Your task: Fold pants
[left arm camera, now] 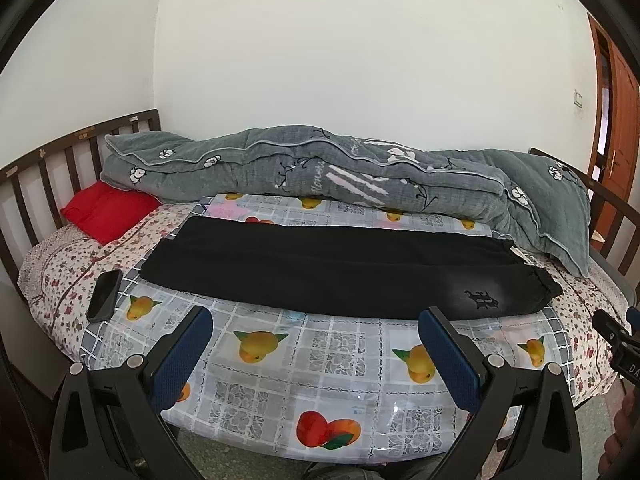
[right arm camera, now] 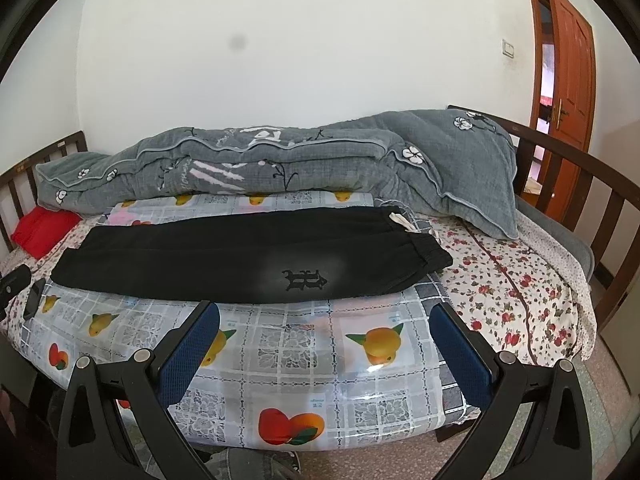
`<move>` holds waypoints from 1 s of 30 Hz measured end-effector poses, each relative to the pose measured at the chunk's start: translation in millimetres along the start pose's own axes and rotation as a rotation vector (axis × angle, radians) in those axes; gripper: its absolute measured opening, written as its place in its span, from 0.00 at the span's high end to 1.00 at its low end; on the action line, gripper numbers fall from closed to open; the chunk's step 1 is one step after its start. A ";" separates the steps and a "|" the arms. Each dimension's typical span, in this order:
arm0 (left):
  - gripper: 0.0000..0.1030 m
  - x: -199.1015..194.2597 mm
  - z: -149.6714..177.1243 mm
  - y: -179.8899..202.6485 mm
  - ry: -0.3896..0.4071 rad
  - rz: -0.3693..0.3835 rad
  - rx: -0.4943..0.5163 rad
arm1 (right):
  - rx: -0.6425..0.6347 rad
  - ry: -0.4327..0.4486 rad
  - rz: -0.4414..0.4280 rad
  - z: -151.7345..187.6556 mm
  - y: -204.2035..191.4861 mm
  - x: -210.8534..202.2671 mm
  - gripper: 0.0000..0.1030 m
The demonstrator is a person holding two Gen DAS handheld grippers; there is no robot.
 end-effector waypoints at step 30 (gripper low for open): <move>0.00 40.7 -6.4 10.9 0.003 0.020 -0.028 | 0.009 -0.004 -0.013 -10.4 2.9 32.7 0.00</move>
Point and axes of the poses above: each gripper's, at about its wrist camera, not at the fingertips, and x roughly the way its jaws point, y to its right, z to its underside, the point moved 10 cm from there along x, roughly the way its jaws point, and after that the axes turned 11 degrees about -z, right-handed, at the moved point
